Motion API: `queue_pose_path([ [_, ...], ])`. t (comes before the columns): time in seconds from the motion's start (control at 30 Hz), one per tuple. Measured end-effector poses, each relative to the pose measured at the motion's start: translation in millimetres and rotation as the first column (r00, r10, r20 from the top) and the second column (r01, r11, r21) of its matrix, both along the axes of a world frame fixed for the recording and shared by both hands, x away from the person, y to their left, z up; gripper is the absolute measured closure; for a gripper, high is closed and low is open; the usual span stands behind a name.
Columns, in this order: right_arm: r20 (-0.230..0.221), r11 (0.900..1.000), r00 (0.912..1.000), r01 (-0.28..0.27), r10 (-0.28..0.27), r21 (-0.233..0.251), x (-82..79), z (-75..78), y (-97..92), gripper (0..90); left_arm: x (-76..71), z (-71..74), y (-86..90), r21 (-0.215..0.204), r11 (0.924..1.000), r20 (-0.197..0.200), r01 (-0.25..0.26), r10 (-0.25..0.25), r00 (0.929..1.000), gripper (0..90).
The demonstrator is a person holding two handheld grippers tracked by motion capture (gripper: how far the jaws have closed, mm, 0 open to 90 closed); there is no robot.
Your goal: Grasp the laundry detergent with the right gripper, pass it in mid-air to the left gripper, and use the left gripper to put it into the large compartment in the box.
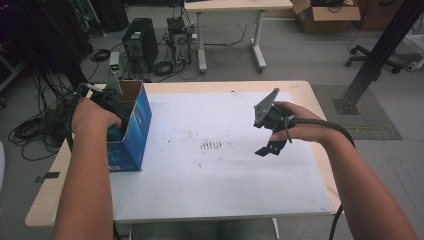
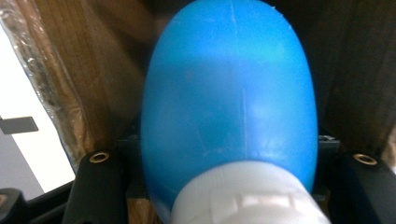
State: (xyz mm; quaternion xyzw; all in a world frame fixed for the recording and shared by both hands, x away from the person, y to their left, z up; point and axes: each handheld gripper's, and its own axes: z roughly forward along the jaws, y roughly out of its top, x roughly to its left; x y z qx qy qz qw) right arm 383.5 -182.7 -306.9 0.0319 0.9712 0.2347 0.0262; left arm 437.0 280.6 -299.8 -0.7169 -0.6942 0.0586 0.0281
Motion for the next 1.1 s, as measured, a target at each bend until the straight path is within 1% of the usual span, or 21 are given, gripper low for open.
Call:
queue_pose_path([
  [0.07,0.0,1.0,1.0,0.001,-0.001,0.002,-0.5,-0.6,-0.1,3.5,-0.2,1.5,0.1,0.004,1.0,-0.006,0.004,-0.003,1.0,36.4],
  [0.17,-0.001,1.0,1.0,0.004,-0.004,0.001,-1.1,-0.7,-0.4,3.5,-1.0,3.1,-0.1,0.0,1.0,0.003,0.0,0.0,1.0,36.0],
  [0.37,0.002,1.0,1.0,-0.002,0.002,0.006,-1.9,-1.4,-1.0,3.5,-2.8,11.2,0.4,0.001,1.0,0.015,0.004,-0.004,0.9999,33.9],
  [0.43,0.002,1.0,1.0,0.001,-0.001,0.007,-2.5,-1.2,-1.3,3.5,-3.4,13.9,0.3,-0.004,1.0,0.016,0.002,-0.002,0.9999,32.2],
  [0.47,0.005,1.0,1.0,0.001,-0.001,0.009,-2.8,-0.7,-1.5,3.5,-4.3,16.3,-0.2,-0.002,1.0,0.022,0.003,-0.003,0.9998,31.6],
  [0.53,0.007,0.9999,1.0,-0.002,0.002,0.011,-3.0,0.2,-1.8,3.5,-4.9,18.6,-0.5,0.002,1.0,0.019,0.005,-0.005,0.9998,30.9],
  [0.67,0.009,0.9999,1.0,-0.002,0.002,0.014,-4.3,1.2,-2.2,3.5,-6.1,21.4,-1.0,0.003,1.0,0.022,0.002,-0.002,0.9997,26.2],
  [0.83,0.01,0.9999,0.9999,0.0,0.0,0.015,-5.2,1.7,-2.8,3.5,-7.5,24.5,-2.0,0.005,1.0,0.023,0.004,-0.004,0.9997,24.2],
  [0.93,0.015,0.9998,0.9999,-0.004,0.004,0.021,-6.1,2.6,-3.0,3.5,-8.6,27.6,-2.9,0.014,0.9999,0.02,0.007,-0.007,0.9998,21.7],
  [1.03,0.016,0.9998,0.9999,0.0,0.0,0.021,-6.7,3.5,-3.2,3.5,-10.5,34.2,-3.7,0.018,0.9998,0.031,0.007,-0.007,0.9995,20.9],
  [1.1,0.021,0.9998,0.9998,-0.005,0.004,0.021,-6.8,4.6,-3.2,3.5,-11.0,36.0,-4.0,0.018,0.9998,0.033,0.006,-0.006,0.9994,19.0],
])
